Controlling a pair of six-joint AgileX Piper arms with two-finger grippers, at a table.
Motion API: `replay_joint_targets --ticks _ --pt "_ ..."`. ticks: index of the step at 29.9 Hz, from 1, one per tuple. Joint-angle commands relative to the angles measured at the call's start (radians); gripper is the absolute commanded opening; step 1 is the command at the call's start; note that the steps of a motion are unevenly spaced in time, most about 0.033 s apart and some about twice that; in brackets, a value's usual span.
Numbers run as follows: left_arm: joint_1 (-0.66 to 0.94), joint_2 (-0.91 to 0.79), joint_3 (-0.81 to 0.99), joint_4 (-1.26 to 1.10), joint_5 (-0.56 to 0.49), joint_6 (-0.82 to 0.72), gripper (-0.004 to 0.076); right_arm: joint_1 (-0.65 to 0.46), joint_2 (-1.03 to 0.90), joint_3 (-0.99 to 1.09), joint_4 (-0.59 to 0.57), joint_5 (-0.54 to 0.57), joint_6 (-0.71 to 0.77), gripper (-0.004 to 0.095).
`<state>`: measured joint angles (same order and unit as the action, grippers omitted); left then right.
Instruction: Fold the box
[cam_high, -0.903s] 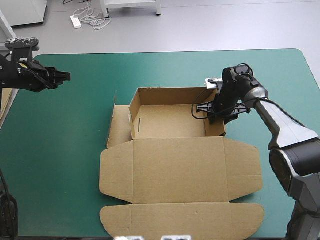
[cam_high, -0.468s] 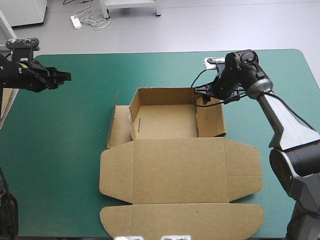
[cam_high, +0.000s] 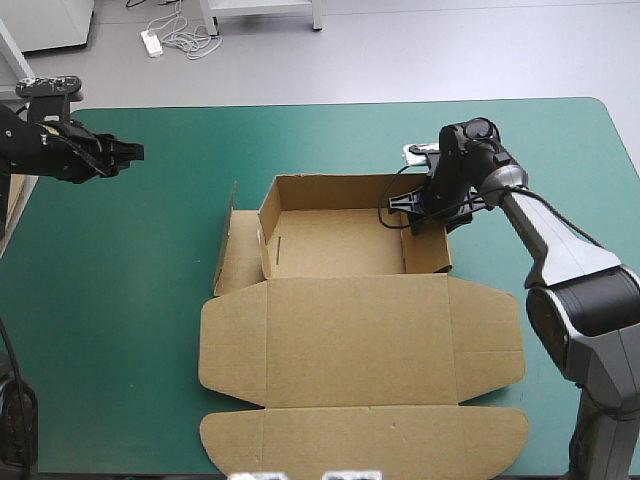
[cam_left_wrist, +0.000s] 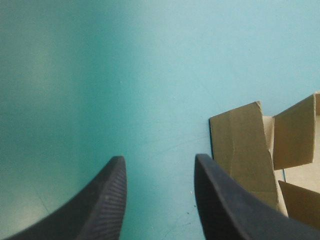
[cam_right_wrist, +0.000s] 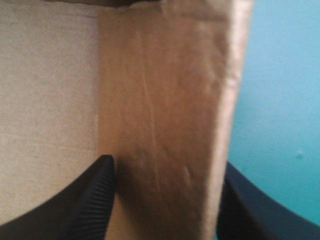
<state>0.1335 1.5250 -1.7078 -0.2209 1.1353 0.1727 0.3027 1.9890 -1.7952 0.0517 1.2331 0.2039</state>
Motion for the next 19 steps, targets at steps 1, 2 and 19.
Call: replay_joint_targets --ticks 1,2,19 --pt "-0.001 -0.029 -0.023 -0.024 -0.052 0.004 0.0315 0.001 -0.053 -0.022 0.009 0.002 -0.035 0.0232" --pt "-0.001 -0.03 -0.023 -0.024 -0.054 0.004 0.0315 0.001 -0.055 -0.022 0.009 -0.003 -0.041 0.0137" --pt "0.001 -0.02 -0.023 -0.024 -0.135 0.09 0.0094 -0.088 -0.273 -0.144 0.009 -0.012 -0.086 -0.0019"
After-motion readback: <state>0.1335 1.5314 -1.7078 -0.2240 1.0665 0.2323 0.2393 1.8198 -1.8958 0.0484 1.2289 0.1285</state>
